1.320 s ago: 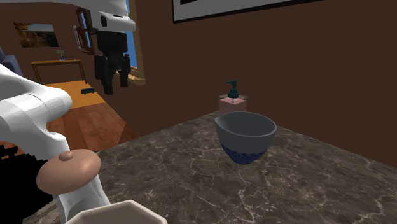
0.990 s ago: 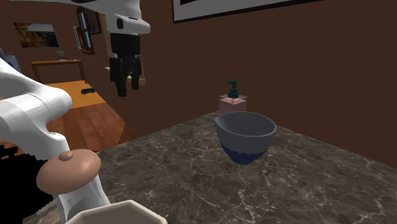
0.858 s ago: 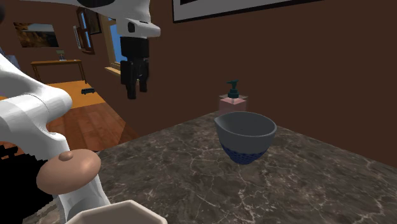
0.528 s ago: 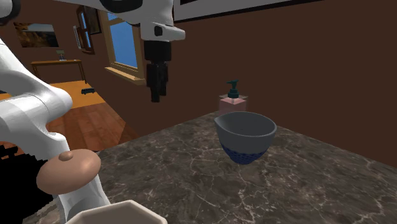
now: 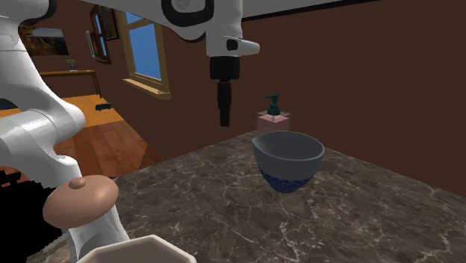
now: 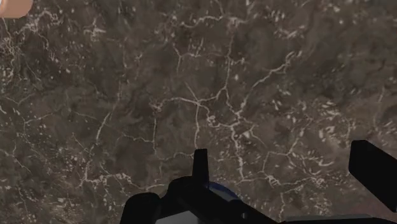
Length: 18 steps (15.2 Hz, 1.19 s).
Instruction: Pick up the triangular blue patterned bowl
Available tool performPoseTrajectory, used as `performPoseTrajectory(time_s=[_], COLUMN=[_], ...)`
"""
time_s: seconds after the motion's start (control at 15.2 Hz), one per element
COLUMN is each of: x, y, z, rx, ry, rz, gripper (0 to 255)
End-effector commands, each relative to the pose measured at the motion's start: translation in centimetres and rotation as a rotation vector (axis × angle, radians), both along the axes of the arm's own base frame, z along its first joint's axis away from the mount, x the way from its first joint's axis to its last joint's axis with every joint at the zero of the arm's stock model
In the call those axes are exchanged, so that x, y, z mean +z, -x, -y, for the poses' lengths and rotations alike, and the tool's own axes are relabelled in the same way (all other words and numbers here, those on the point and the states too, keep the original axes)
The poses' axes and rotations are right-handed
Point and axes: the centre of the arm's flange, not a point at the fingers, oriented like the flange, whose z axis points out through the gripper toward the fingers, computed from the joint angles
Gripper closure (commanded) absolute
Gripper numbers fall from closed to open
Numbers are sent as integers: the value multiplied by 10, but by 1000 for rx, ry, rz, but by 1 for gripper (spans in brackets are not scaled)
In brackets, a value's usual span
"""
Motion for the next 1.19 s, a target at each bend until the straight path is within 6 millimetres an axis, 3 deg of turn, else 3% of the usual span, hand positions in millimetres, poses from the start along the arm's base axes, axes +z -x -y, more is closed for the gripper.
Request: performPoseTrajectory(time_s=[0.0,0.53,1.12], x=[-2,-15,-56], y=[-29,-127,-131], z=[-1,-14,-14], rx=[7,34,35], ry=[15,73,75], rz=[10,51,52], gripper=[0,0,0])
